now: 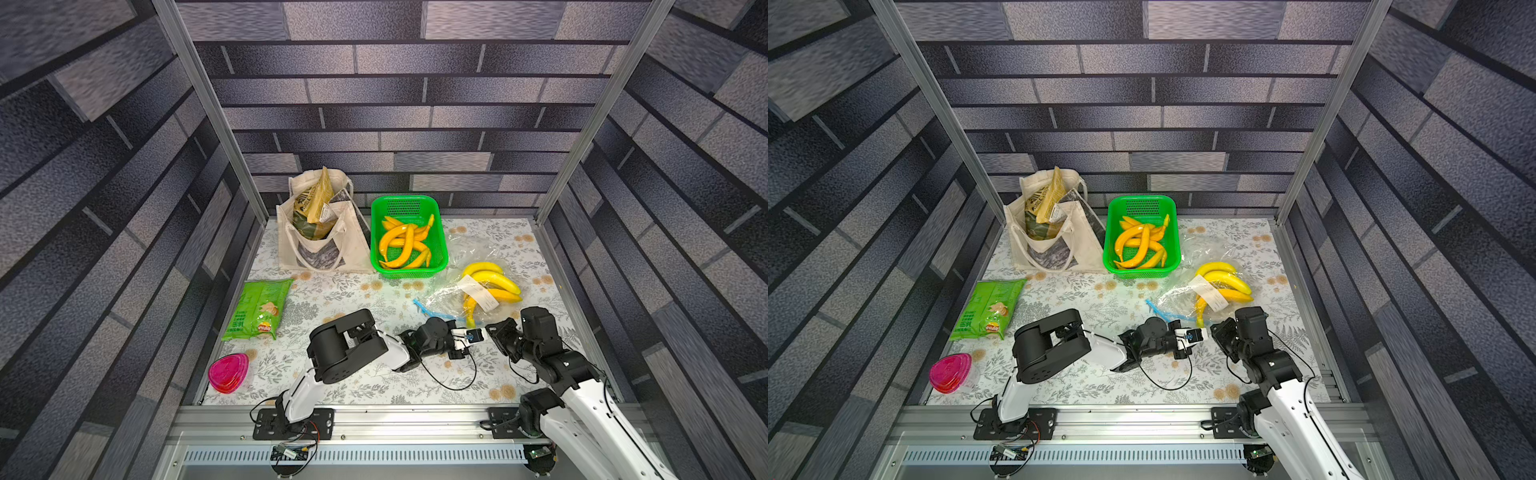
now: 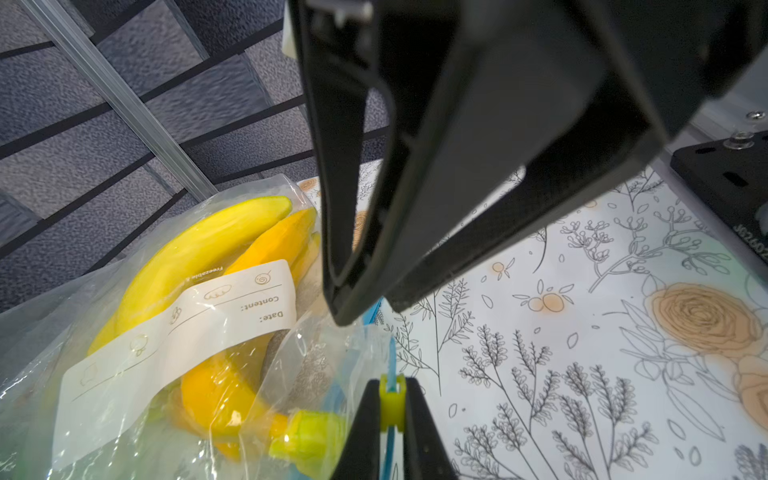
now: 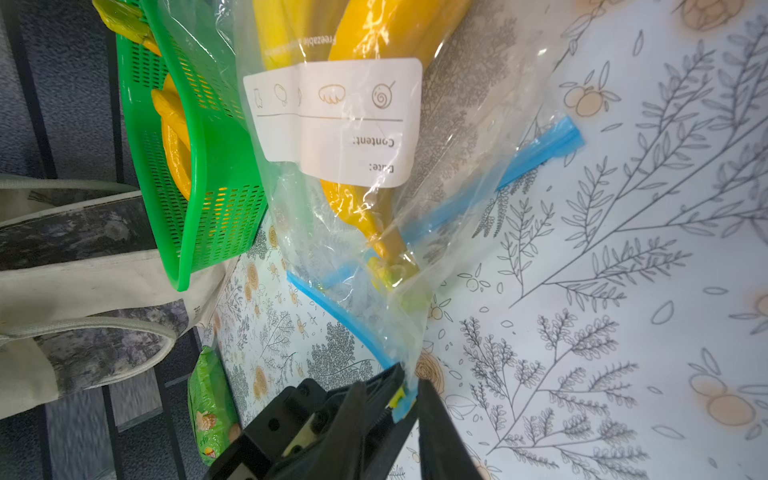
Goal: Open the zip-top bag and take out the banana
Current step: Unzip the zipper on the zipper food storage bag.
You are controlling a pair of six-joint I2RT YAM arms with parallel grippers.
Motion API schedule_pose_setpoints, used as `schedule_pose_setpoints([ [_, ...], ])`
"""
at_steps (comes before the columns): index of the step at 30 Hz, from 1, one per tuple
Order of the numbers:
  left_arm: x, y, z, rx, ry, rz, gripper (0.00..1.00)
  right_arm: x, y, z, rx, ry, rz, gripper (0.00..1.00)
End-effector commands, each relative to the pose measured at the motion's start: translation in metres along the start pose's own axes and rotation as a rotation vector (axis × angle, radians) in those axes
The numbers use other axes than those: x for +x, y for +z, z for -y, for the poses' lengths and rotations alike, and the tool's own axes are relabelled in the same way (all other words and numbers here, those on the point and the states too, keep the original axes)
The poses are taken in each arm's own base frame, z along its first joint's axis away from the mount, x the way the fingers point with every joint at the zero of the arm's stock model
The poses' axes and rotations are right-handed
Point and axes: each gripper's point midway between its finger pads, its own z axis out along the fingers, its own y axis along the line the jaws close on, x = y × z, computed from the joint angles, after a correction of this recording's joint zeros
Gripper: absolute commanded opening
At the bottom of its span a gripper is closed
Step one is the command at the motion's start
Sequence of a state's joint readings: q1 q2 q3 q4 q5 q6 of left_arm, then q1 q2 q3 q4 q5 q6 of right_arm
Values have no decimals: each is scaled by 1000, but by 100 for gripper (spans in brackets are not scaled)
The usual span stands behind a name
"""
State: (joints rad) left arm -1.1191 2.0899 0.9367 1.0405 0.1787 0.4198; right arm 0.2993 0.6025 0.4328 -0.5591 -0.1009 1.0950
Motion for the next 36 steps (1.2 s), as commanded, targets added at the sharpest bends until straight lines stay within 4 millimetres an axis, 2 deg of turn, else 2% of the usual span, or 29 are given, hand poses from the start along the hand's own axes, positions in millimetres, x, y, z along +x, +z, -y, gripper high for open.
schedule_pose_setpoints([
  [1, -12, 0, -3, -23, 8, 35, 8, 5, 7, 5, 4, 25, -22, 26],
  [8, -14, 3, 2, -13, 10, 44, 8, 6, 12, 4, -8, 44, -31, 25],
  [12, -16, 4, 3, -10, 11, 47, 8, 6, 14, 5, -7, 45, -31, 20],
  [19, -12, 4, 5, -9, 9, 34, 9, 5, 13, 3, -6, 35, -24, 2],
  [21, -9, 4, 4, -13, 8, 27, 9, 3, 11, 3, -5, 30, -17, 0],
  [30, 21, -2, 0, -35, 14, -53, 11, -13, -18, 4, 22, -12, 99, 0],
  [36, 41, -10, -8, -64, 2, -103, 11, -19, -29, 14, 58, -26, 154, 0],
])
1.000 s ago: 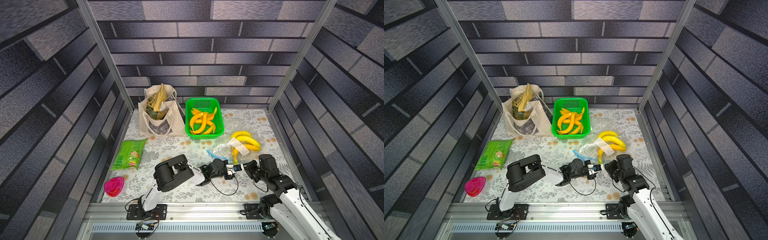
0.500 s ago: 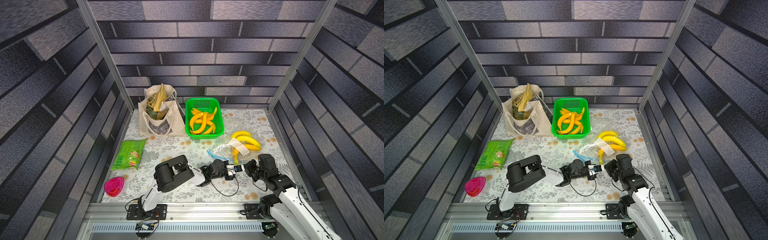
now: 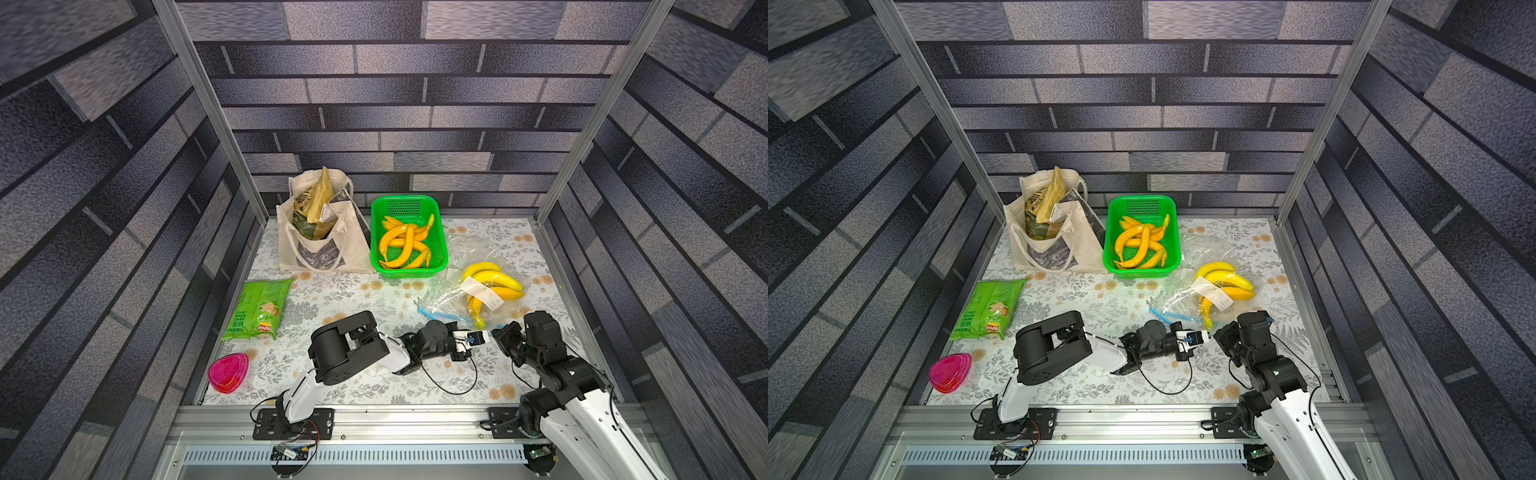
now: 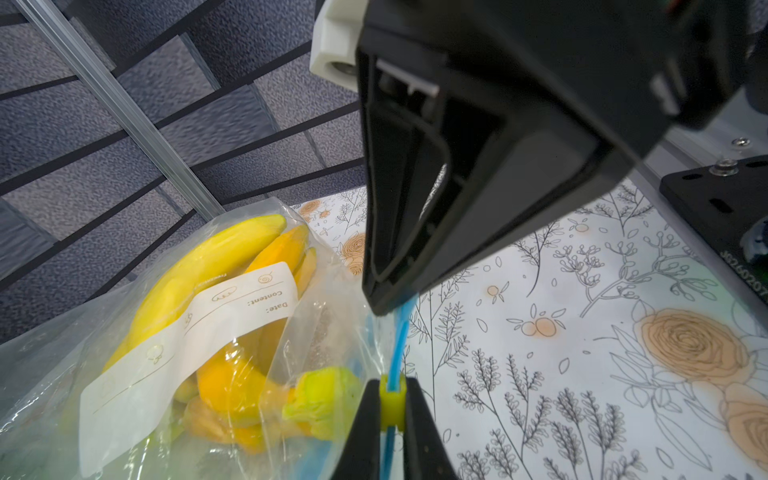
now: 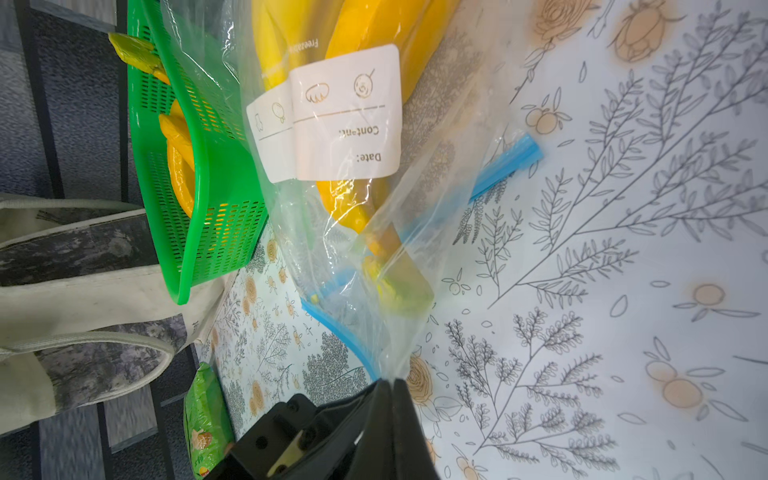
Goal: Open the zip-top bag and take out the banana
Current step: Unzip the zipper on the zipper food storage bag.
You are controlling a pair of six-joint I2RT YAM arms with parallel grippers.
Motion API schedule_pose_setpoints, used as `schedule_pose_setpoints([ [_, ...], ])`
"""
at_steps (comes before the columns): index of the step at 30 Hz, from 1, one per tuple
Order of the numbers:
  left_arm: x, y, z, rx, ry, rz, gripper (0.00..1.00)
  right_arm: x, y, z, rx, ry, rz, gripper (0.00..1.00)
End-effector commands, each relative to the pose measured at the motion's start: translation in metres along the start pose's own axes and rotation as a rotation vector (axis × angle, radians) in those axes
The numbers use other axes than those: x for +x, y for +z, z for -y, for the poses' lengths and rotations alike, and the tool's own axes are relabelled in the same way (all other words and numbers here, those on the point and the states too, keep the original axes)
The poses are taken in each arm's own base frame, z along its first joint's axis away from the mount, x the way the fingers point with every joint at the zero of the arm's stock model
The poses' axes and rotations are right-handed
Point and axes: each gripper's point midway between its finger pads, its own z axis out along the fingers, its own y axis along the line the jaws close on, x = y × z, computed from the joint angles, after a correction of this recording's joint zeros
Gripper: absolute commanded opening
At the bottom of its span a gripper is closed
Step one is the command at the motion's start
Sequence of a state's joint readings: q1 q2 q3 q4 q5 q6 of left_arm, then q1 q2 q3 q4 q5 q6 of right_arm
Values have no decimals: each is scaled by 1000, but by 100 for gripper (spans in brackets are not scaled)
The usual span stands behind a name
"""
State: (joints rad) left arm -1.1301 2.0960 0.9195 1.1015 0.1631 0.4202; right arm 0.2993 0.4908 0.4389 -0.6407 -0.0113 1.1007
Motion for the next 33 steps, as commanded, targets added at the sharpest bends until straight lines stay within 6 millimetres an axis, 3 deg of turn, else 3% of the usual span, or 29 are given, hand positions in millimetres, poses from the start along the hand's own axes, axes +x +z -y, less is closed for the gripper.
schedule_pose_setpoints([
  [1, 47, -10, -11, -48, -7, -139, 12, -10, -12, 8, 57, -32, 63, 0],
  [13, 79, -34, -23, -114, -40, -235, 12, -36, -40, 14, 138, -110, 204, 0],
  [24, 103, -61, -37, -179, -84, -302, 13, -43, -47, 26, 191, -121, 251, 0],
  [33, 108, -68, -37, -183, -74, -322, 13, -42, -45, 29, 202, -119, 249, 0],
])
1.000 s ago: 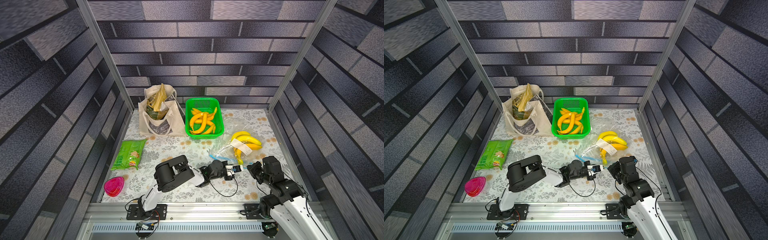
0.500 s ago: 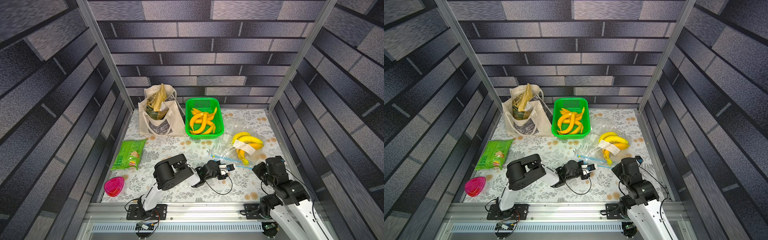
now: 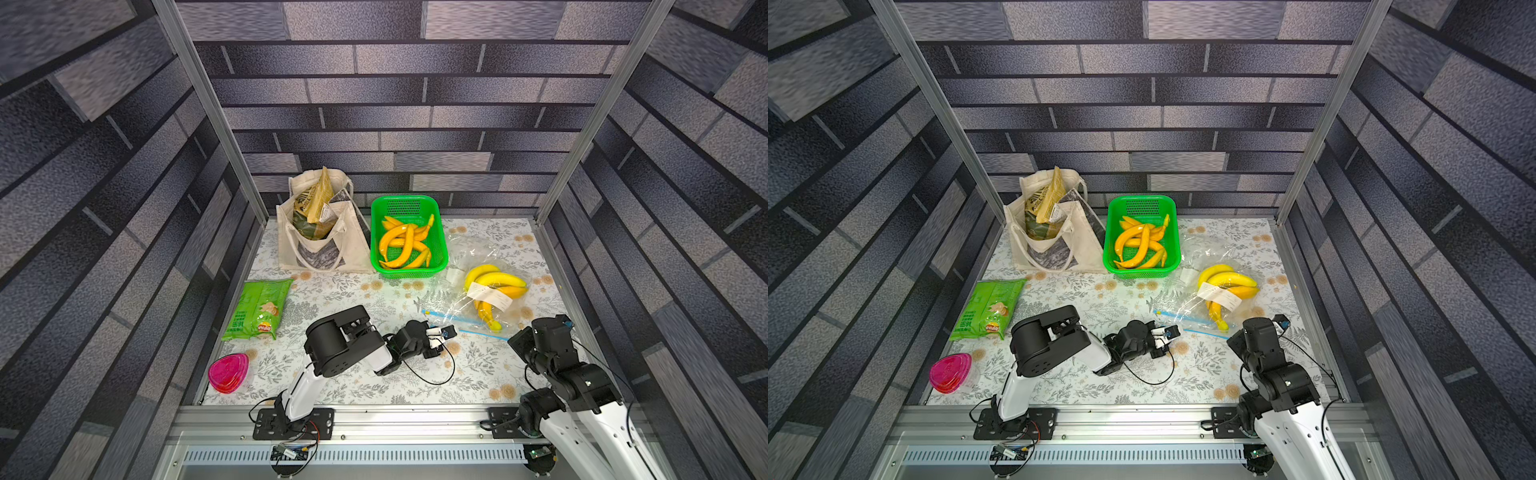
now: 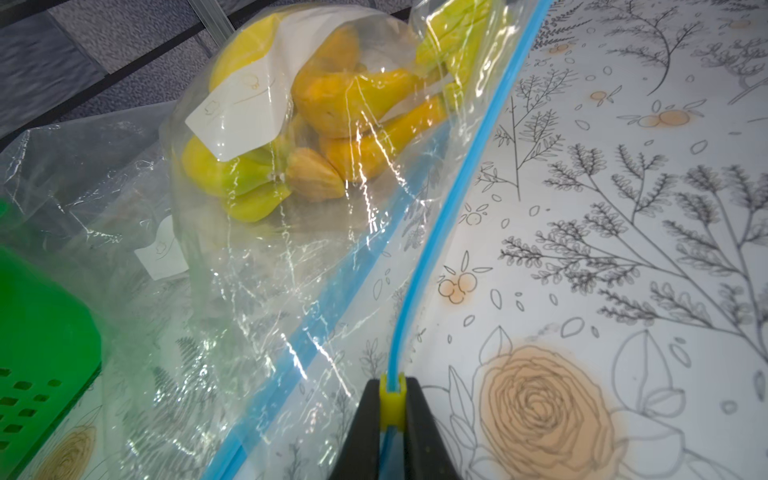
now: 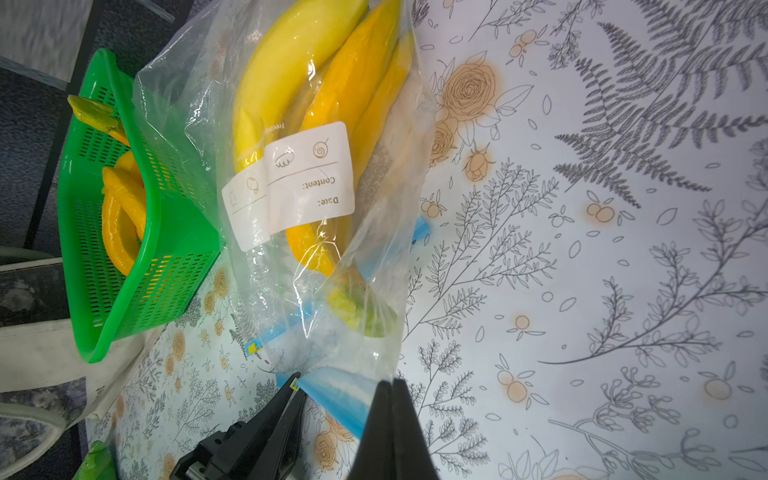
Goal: Open the zip-top bag and take out the banana
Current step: Unzip the zipper on the zipper food storage bag.
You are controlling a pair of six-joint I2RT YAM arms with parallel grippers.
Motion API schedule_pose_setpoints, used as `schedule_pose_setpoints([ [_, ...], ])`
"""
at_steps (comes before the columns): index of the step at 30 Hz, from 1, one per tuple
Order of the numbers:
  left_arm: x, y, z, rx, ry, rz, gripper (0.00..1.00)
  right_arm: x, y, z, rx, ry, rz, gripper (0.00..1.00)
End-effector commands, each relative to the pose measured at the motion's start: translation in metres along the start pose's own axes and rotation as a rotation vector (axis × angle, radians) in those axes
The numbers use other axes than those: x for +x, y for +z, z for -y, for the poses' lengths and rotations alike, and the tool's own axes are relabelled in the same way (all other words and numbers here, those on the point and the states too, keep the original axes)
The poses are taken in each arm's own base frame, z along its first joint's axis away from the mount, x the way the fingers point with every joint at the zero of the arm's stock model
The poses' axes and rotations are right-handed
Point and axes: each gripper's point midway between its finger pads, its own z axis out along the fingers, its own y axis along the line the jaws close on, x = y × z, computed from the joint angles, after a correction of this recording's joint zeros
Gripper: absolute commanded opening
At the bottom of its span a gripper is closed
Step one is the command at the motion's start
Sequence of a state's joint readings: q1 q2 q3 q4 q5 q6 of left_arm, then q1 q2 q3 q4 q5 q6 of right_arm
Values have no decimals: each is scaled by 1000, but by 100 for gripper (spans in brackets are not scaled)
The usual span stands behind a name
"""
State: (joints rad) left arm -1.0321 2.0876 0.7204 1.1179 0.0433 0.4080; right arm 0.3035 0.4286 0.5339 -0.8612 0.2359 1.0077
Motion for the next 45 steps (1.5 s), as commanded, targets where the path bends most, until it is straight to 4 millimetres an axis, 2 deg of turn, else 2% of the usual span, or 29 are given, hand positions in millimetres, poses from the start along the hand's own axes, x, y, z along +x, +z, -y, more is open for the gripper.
schedule_pose_setpoints([
  [1, 20, -11, -15, -59, -24, -79, 13, -12, -8, 6, 36, -18, 63, 0],
  [12, 22, -16, -19, -52, -15, -84, 15, -11, -6, 8, 43, -18, 62, 0],
  [20, 3, -20, -21, -41, -2, -55, 17, -8, -3, 11, 49, -21, 52, 0],
  [22, -7, -22, -21, -39, 11, -43, 22, -8, -3, 12, 50, -22, 52, 0],
  [26, -34, -23, -18, 18, -36, -24, 42, -4, 0, 9, 32, -30, 38, 0],
  [29, -53, -16, -11, 119, -70, -26, 47, -1, 3, 11, 32, -36, 28, 0],
  [32, -60, -4, -4, 187, -66, -44, 47, 2, 5, 17, 46, -35, 28, 0],
  [38, -58, 15, 0, 238, -56, -84, 44, 6, 9, 23, 54, -29, 22, 0],
  [45, -57, 18, 10, 285, -44, -100, 45, 8, 12, 26, 62, -32, 22, 0],
])
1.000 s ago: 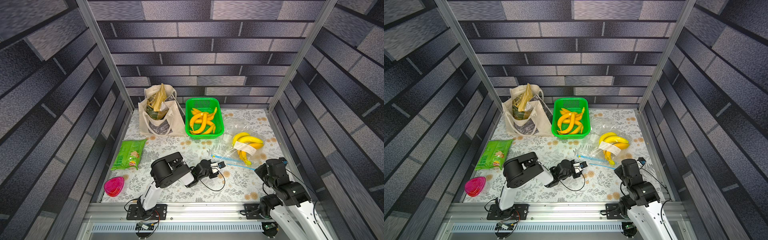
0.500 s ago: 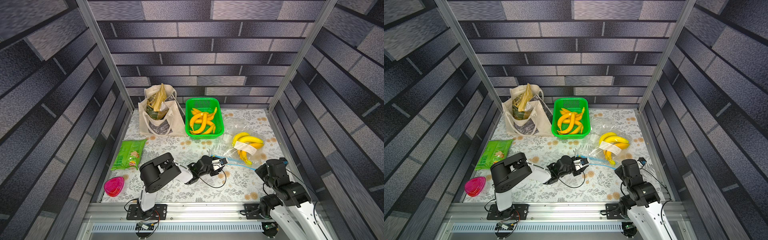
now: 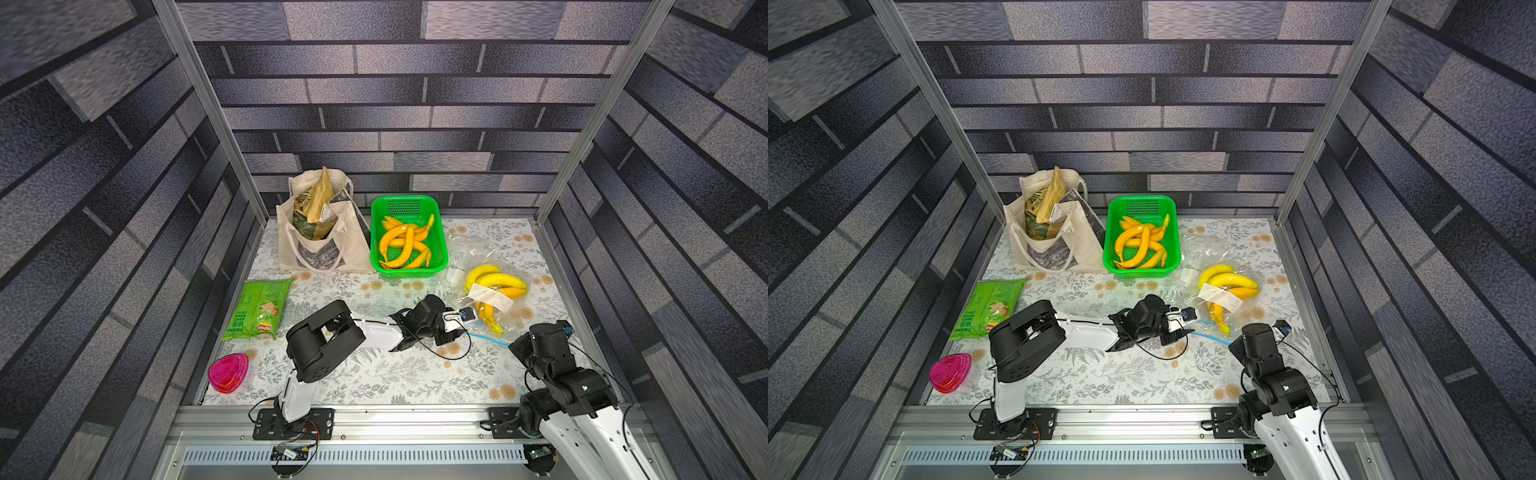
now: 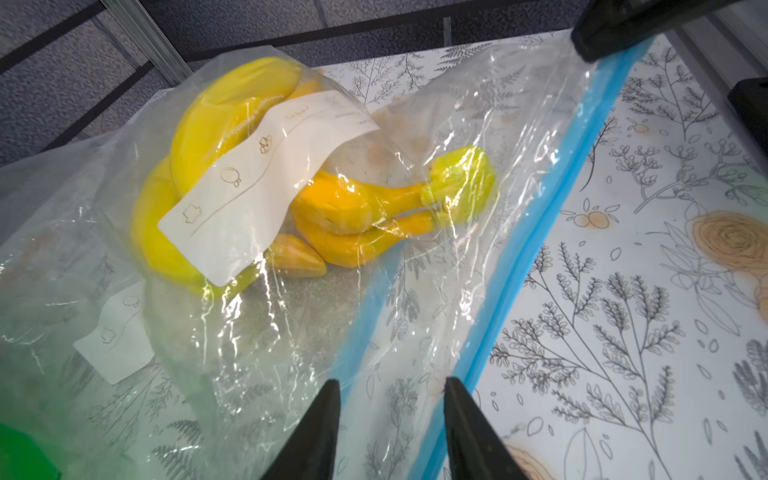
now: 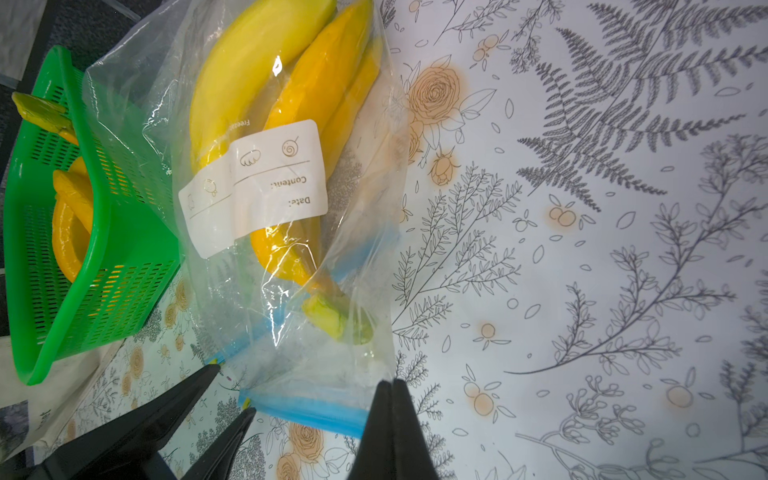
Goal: Open the zip-top bag and take out the banana
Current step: Unzip the zipper on the zipper food storage bag.
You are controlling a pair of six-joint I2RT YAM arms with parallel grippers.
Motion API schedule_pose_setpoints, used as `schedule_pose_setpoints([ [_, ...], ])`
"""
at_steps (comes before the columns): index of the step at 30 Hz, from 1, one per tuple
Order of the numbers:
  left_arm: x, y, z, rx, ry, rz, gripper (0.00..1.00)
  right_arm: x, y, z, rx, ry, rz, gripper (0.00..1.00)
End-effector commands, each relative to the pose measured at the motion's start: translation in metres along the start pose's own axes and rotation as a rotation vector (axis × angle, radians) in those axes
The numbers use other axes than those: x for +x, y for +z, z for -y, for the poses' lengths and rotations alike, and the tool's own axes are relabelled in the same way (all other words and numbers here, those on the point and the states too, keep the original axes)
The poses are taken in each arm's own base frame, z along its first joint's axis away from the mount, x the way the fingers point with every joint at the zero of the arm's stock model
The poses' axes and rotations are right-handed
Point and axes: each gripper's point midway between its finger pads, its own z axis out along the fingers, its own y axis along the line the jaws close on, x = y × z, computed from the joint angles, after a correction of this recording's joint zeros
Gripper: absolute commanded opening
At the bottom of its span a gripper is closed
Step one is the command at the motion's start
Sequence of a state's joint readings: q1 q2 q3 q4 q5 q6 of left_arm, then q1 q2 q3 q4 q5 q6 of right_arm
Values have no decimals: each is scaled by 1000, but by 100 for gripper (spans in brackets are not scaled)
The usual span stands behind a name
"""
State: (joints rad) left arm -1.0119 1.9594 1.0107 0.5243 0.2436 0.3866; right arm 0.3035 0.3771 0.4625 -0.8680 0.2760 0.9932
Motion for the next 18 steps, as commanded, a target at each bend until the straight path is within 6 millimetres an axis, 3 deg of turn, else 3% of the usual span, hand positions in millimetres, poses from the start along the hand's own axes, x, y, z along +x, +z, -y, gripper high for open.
schedule_pose_setpoints([
  [1, -1, 4, 8, 53, 12, -20, 46, 3, 4, 6, 20, -12, -1, 0],
  [8, 4, 12, 4, 35, 27, -43, 43, 4, 6, 8, 24, -9, -3, 0],
  [11, 1, 12, 10, 35, 55, -30, 51, 4, 5, 8, 25, -9, -2, 0],
  [18, -19, 13, 33, 76, 81, 29, 56, 4, 5, 7, 19, -5, -1, 0],
])
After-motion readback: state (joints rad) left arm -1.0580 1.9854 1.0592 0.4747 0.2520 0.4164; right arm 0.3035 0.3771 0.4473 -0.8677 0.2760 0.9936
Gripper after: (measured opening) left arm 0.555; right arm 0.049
